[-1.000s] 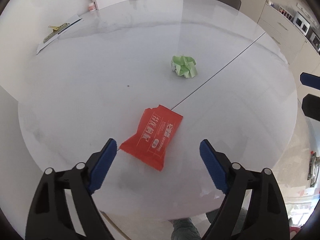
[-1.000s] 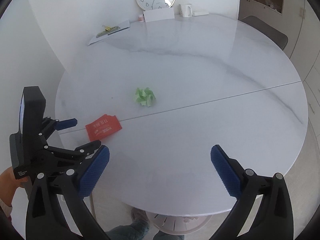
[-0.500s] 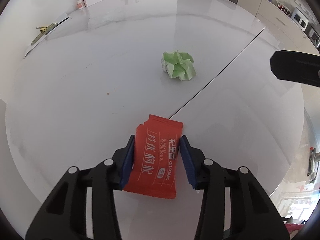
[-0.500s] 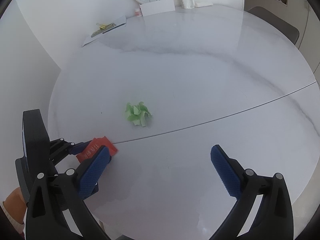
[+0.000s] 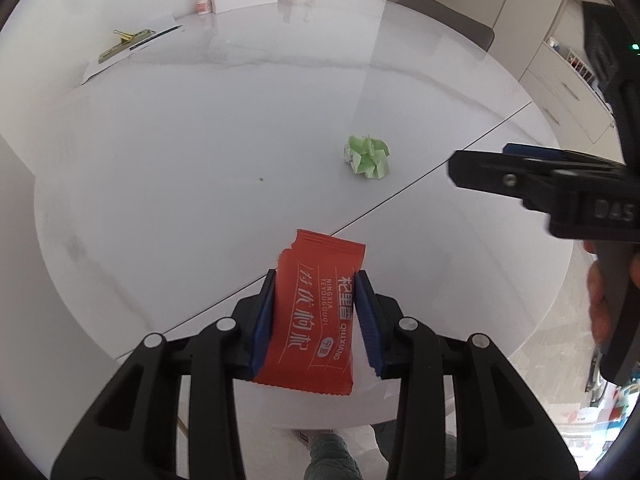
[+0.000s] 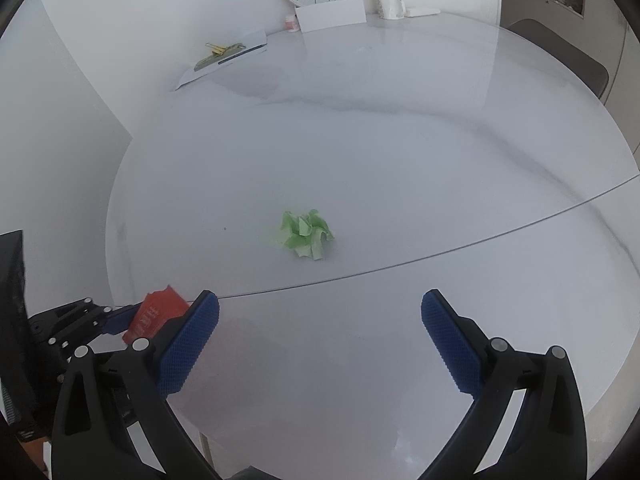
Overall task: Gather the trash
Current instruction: 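Grasp the red snack packet with the left tool while the right tool grasps the green paper, then carry the red packet and green paper over the wastebasket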
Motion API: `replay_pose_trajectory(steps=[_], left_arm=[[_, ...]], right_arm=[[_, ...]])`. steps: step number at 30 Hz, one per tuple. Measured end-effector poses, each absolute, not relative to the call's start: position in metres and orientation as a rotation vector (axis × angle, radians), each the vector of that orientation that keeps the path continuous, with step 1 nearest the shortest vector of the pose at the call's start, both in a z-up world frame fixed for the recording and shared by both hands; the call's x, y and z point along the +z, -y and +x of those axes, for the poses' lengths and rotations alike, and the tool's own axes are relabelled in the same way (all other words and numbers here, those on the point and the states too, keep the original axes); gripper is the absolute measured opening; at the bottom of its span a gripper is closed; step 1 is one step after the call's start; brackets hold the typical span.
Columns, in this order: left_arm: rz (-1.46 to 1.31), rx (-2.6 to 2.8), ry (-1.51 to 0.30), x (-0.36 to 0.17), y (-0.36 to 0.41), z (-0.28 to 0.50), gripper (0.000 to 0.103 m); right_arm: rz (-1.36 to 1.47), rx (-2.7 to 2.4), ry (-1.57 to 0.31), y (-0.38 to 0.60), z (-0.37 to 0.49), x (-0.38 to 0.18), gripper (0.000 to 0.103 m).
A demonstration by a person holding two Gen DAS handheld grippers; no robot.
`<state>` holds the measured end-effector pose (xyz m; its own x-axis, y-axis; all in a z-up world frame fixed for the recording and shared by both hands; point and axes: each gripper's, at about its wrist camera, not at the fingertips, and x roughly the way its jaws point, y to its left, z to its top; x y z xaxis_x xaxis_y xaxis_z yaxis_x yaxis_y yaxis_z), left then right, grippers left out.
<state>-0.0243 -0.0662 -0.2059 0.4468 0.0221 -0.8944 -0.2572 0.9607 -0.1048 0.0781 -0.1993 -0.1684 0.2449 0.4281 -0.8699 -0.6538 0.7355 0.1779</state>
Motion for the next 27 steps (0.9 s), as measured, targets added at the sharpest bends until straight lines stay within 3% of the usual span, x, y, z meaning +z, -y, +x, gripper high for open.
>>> replay_pose_trajectory(steps=[9,12,13,14,16,17,27], left_arm=[[-0.31,0.237,-1.092,-0.194,0.052,-0.046,0.037],[-0.313,0.252,-1.089,-0.196,0.047,-0.044,0.037],[-0.316,0.256,-1.088,-0.198,0.045,-0.043,0.037],[-0.319,0.259,-1.088,-0.199,0.045,-0.042,0.037],[-0.328,0.26,-1.081,-0.2,0.041,-0.039,0.037],[-0.331,0.259,-1.077,-0.2,0.041,-0.038,0.037],[-0.288,0.192,-1.054,-0.182,0.058,-0.036,0.037]], right_arm=[[-0.367,0.76,-1.131,0.133,0.103,-0.221,0.097],[-0.379,0.757,-1.168,0.122,0.113,-0.237,0.077],[-0.387,0.752,-1.177,0.12,0.115,-0.241,0.065],[-0.393,0.747,-1.182,0.119,0.117,-0.244,0.062],[-0.407,0.744,-1.164,0.117,0.118,-0.242,0.034],[-0.408,0.747,-1.162,0.117,0.118,-0.24,0.031],[-0.399,0.753,-1.087,0.152,0.09,-0.196,0.027]])
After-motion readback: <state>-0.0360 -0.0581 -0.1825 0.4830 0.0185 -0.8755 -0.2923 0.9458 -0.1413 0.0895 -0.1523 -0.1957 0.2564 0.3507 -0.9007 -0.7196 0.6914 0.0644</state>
